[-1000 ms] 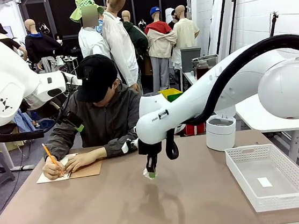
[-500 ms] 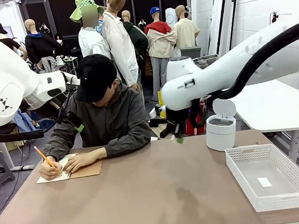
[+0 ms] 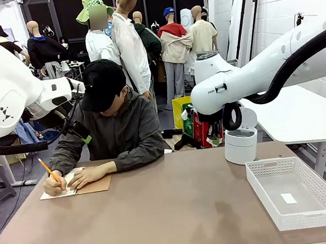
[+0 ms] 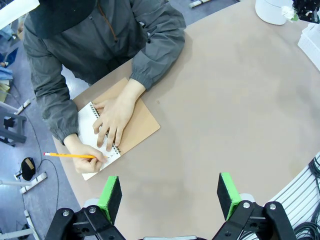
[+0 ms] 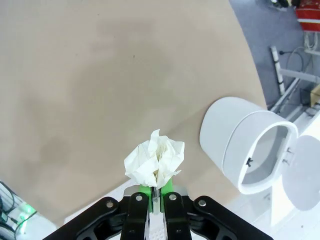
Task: Sort the paper based on its condition.
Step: If a person hands you a paper, place it in the Organizing basket , and if it's crumpled, put it in the Trash can.
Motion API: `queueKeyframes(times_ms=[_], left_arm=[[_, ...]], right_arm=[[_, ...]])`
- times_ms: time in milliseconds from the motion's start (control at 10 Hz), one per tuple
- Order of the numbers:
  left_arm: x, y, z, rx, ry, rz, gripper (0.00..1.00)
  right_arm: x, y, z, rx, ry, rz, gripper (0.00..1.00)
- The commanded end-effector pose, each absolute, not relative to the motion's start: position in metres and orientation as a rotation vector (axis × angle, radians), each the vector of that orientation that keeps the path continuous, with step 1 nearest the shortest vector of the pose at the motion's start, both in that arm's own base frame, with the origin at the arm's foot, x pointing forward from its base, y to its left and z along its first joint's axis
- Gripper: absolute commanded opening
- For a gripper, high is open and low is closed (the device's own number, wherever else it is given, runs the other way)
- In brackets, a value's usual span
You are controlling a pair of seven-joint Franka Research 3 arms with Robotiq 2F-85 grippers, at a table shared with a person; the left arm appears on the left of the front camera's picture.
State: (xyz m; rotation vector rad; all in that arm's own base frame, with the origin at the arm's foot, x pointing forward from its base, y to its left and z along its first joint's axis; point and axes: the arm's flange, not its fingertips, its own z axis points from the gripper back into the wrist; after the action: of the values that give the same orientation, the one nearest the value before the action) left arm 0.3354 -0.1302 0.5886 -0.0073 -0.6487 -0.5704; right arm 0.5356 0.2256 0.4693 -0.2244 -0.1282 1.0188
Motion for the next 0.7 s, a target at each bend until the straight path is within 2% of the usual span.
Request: queueKeyframes(times_ms=[0, 400, 600], left_arm=[[0.336, -0.13, 0.59, -0.007, -0.647, -0.569, 1.0], [0.336, -0.13, 0.59, -0.007, -0.647, -0.569, 1.0], [0.336, -0.13, 0.59, -0.007, -0.647, -0.569, 1.0]], right_arm=[[0.537, 0.224, 0.468, -0.219, -0.125, 1.027, 0.0], [0.535, 0.226, 0.469, -0.224, -0.128, 1.022, 0.0], [0.55, 0.205, 0.475, -0.297, -0.132, 0.946, 0.0]])
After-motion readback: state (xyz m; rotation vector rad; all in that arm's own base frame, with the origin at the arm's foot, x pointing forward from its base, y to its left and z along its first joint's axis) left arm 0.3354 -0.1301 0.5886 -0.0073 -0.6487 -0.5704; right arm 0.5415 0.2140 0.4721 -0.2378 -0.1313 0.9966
